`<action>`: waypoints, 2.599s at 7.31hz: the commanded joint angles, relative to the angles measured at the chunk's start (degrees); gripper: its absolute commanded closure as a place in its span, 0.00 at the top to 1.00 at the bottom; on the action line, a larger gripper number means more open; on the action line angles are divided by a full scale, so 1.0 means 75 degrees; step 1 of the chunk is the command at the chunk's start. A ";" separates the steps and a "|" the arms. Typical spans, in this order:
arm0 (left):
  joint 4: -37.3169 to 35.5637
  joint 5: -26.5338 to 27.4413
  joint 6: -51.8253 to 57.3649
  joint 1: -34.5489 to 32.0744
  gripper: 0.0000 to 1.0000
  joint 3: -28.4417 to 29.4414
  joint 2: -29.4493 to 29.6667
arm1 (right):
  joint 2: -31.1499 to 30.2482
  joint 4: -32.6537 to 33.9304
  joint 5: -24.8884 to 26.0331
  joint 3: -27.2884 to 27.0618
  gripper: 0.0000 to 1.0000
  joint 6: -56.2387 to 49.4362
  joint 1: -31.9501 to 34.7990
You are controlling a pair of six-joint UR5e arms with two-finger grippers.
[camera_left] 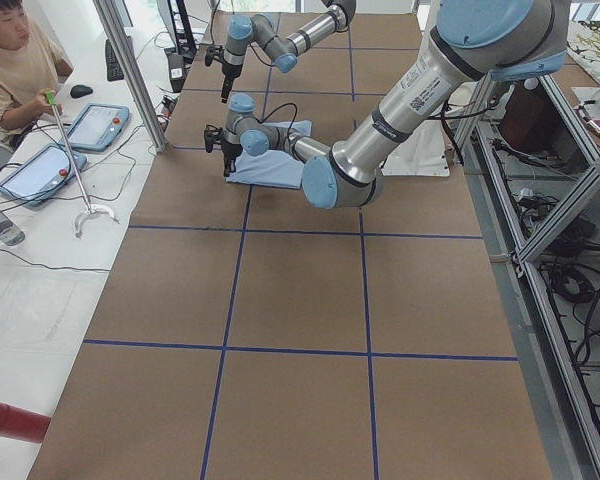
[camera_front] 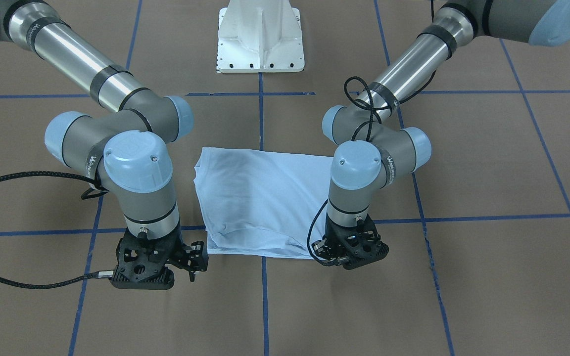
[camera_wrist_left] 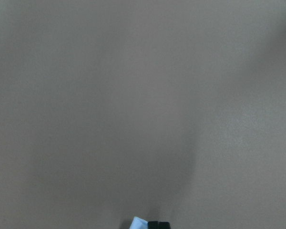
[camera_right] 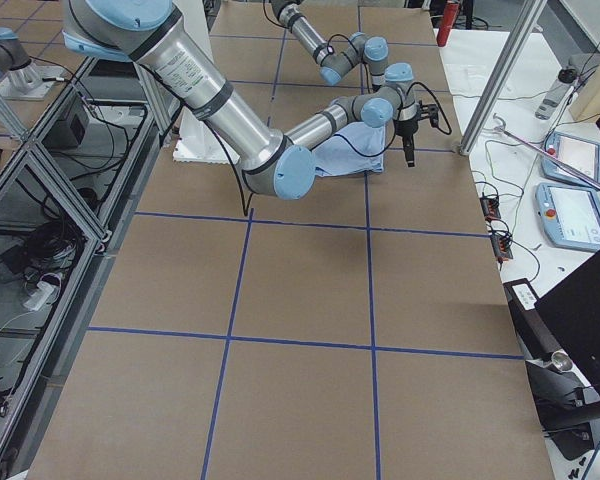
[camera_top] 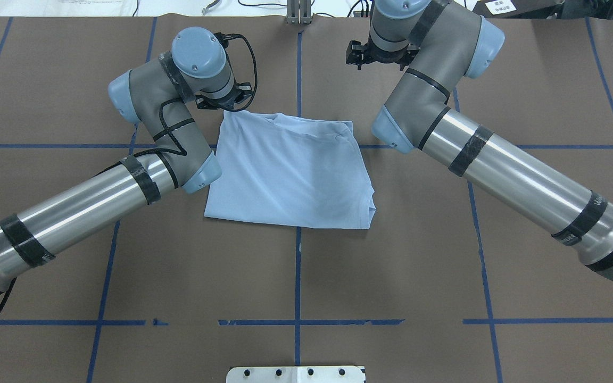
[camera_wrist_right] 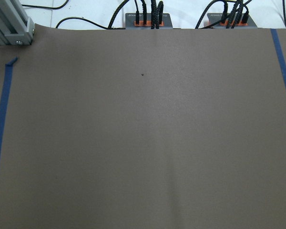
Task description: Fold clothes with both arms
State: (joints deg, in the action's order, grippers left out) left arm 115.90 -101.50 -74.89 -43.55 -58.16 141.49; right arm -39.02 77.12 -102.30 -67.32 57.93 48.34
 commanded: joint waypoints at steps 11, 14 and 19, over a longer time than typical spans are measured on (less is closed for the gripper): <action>0.0309 -0.3070 0.6602 -0.3295 1.00 -0.3598 -0.4364 | -0.2336 0.2326 -0.3371 -0.2327 1.00 -0.5147 0.2888; 0.0286 -0.4182 0.8947 -0.4899 1.00 -0.3833 -0.6039 | -0.4727 0.2257 -0.3900 -0.2906 1.00 -0.7402 0.4273; -0.1603 -0.4547 0.9493 -0.6041 1.00 -0.5662 -0.8318 | -0.7381 0.2245 -0.4030 -0.4159 1.00 -0.8357 0.5729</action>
State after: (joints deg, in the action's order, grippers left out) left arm 110.91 -134.49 -3.83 -88.07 -98.75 81.18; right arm -91.16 93.86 -131.89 -96.43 -4.34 89.67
